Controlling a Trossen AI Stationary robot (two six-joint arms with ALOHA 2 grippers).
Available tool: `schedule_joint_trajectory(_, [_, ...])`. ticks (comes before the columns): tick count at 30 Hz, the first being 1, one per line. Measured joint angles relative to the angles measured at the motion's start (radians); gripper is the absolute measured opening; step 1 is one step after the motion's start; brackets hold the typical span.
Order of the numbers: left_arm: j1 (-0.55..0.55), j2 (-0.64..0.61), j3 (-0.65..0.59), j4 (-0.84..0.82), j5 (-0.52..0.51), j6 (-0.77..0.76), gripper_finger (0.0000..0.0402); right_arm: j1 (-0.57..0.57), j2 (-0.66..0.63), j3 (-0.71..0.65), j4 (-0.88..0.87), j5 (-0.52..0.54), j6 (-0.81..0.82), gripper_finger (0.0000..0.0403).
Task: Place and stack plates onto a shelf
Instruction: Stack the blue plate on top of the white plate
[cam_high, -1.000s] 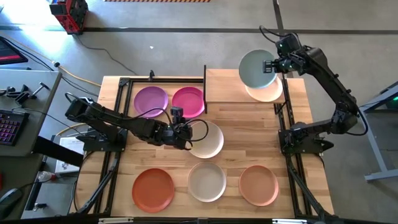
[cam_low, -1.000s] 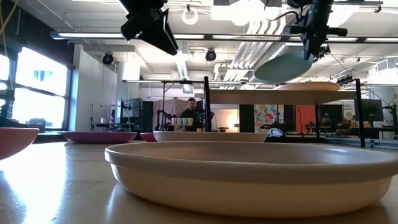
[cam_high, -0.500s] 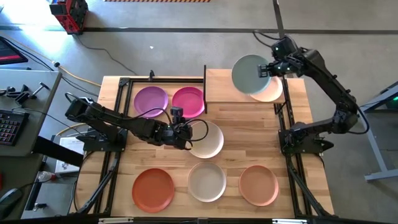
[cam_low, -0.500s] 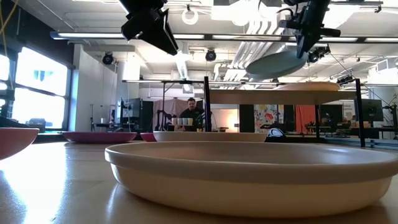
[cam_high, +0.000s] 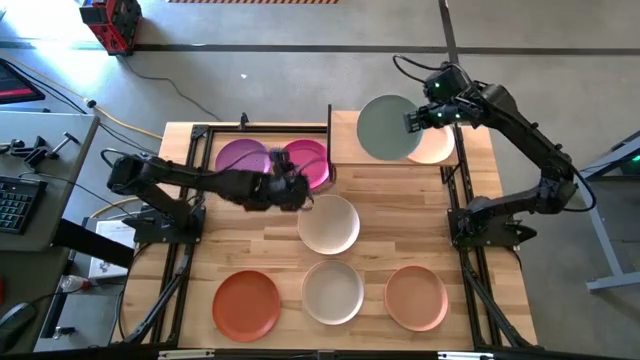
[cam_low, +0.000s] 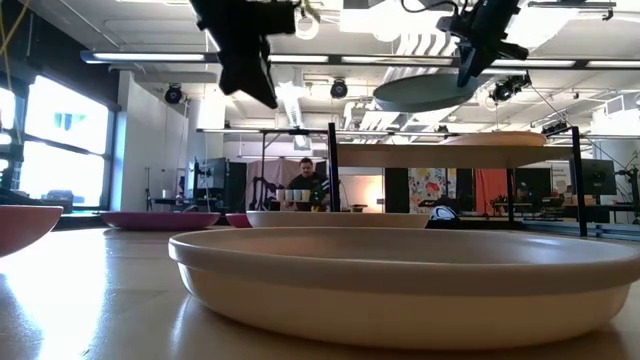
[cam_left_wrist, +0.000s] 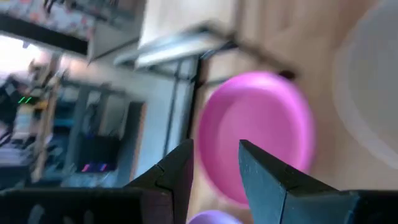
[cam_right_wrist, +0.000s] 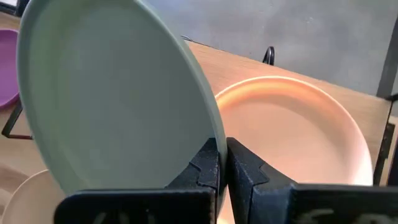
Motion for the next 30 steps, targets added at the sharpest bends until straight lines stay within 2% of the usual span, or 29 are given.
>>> schedule_joint_trajectory(3, [0.091,0.0,0.0,0.012,-0.024,0.08,0.0117,0.003,0.0,0.0,0.003,0.005,0.0,0.0])
schedule_joint_trajectory(7, [0.213,0.0,0.0,0.127,-0.013,0.183,0.0117,0.003,0.0,0.0,-0.003,0.026,0.066,0.0])
schedule_joint_trajectory(13, [0.328,0.0,0.0,0.222,-0.003,0.197,0.0117,0.003,0.0,0.0,-0.071,0.027,0.222,0.0])
schedule_joint_trajectory(18, [0.38,0.0,0.0,0.222,0.034,0.155,0.0117,0.035,-0.001,0.0,-0.181,0.088,0.374,0.0])
schedule_joint_trajectory(24, [0.408,0.0,0.0,0.221,0.162,0.081,0.0117,0.066,-0.008,0.0,-0.192,0.102,0.534,0.0])
schedule_joint_trajectory(30, [0.409,0.0,0.0,0.221,0.222,0.15,0.0117,0.086,-0.009,0.0,-0.249,0.144,0.674,0.0])
